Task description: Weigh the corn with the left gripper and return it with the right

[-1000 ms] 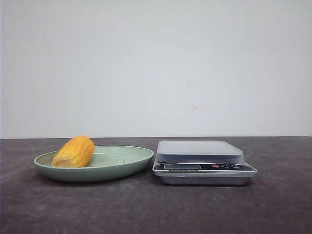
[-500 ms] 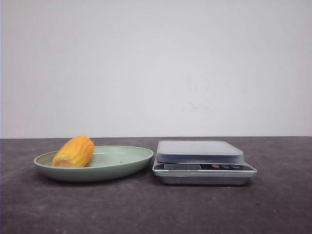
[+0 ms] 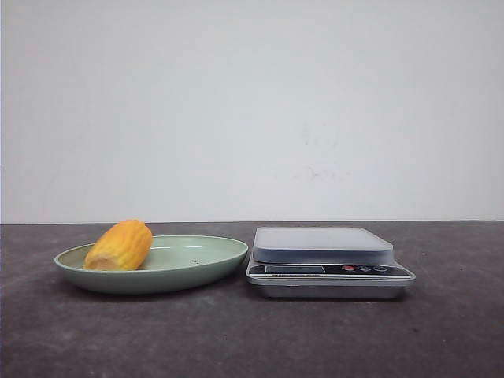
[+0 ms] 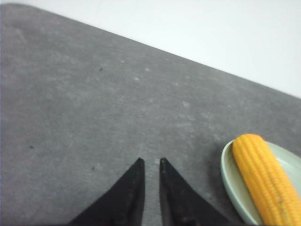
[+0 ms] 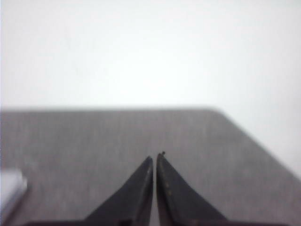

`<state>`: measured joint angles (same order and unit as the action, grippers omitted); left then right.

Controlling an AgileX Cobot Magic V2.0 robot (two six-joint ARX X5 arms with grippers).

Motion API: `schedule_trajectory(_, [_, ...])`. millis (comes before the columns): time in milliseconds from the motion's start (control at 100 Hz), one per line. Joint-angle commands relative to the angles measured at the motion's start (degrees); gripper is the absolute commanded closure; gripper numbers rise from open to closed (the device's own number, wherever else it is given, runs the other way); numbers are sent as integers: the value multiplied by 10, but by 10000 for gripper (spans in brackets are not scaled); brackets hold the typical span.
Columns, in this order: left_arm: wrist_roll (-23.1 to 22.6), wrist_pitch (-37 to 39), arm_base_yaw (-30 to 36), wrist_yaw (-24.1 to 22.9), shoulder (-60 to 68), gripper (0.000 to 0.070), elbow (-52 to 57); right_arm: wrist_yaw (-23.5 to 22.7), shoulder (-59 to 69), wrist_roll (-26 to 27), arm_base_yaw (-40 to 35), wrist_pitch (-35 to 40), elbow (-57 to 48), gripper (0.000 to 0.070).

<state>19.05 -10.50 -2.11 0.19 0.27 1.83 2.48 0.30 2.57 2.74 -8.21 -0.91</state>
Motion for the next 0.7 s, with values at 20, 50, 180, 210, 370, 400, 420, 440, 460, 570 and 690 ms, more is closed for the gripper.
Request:
schedule_trajectory(20, [21,-2,0,3,-1,679,-10,-1,-1,74,0,-22,0,694])
schedule_trajectory(50, [29,-3,0,3,-1,680,-10,-1,-1,88,0,-28,0,695])
schedule_trajectory(180, [65,-3,0,49,-1,688,1,-1,-1,134,0,-30,-5,695])
schedule_trajectory(210, [71,-3,0,59,0,688,7,-2,-1,137,0,-26,-8,695])
schedule_trajectory(370, [115,-24,0,76,7,687,83,-32,0,155,0,48,-62,696])
schedule_trajectory(400, [115,-32,0,76,15,687,108,-31,0,155,-2,65,-75,696])
schedule_trajectory(420, [115,-36,0,76,20,687,120,-31,0,155,-2,76,-83,696])
schedule_trajectory(440, [114,-42,0,76,27,687,137,-31,0,156,-3,89,-92,696])
schedule_trajectory(460, [112,-50,0,76,36,687,155,-31,0,158,-3,102,-101,696])
schedule_trajectory(570, [82,-100,0,81,107,687,261,-33,30,174,-3,172,-153,696])
schedule_trajectory(690, [32,-148,0,106,194,687,371,-55,81,176,-3,214,-208,542])
